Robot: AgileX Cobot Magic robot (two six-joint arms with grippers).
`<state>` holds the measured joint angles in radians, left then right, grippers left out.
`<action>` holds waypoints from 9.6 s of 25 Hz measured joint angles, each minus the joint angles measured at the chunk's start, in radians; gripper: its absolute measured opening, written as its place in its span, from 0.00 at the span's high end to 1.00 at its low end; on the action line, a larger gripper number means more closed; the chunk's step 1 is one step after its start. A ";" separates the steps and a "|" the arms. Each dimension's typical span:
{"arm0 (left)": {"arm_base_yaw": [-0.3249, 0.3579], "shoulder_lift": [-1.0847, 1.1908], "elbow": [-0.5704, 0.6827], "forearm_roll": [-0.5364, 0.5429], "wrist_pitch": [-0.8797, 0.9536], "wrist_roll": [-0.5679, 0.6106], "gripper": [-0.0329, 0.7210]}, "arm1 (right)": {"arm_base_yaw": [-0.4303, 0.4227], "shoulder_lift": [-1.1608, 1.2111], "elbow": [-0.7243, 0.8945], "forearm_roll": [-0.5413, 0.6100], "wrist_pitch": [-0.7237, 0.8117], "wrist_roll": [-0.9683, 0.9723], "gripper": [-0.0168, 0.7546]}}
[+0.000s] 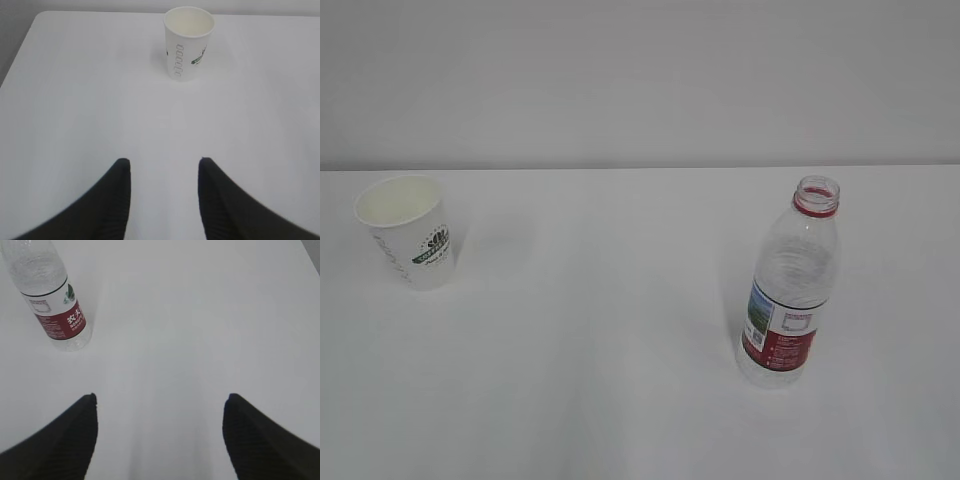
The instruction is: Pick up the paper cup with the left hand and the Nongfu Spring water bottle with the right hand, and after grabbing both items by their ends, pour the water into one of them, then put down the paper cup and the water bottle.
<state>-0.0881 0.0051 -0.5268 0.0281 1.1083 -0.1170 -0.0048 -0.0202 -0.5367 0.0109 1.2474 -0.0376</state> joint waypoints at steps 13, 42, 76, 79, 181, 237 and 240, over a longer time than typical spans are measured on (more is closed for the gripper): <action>0.000 0.000 0.000 0.000 0.000 0.000 0.52 | 0.000 0.000 0.000 0.000 0.000 0.000 0.22; 0.000 0.000 0.000 0.000 0.000 0.000 0.52 | 0.000 0.000 0.000 0.000 0.000 0.000 0.22; 0.000 0.000 0.000 0.000 0.000 0.000 0.33 | 0.000 0.000 0.000 0.018 -0.109 0.000 0.22; 0.000 0.000 0.000 0.000 -0.004 0.000 0.32 | 0.000 0.000 0.000 0.038 -0.137 0.000 0.22; 0.000 0.688 0.338 0.094 -1.379 0.000 0.19 | 0.000 0.734 0.226 1.773 -0.887 -1.964 0.22; 0.000 0.987 0.338 0.208 -1.721 0.000 0.24 | 0.000 0.734 0.239 1.789 -0.858 -1.990 0.22; 0.000 1.051 0.338 0.203 -1.776 0.000 0.24 | 0.000 0.734 0.239 1.789 -0.858 -1.990 0.22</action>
<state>-0.0881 1.0561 -0.1883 0.2313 -0.6679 -0.1170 -0.0048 0.7137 -0.2974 1.8002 0.3895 -2.0278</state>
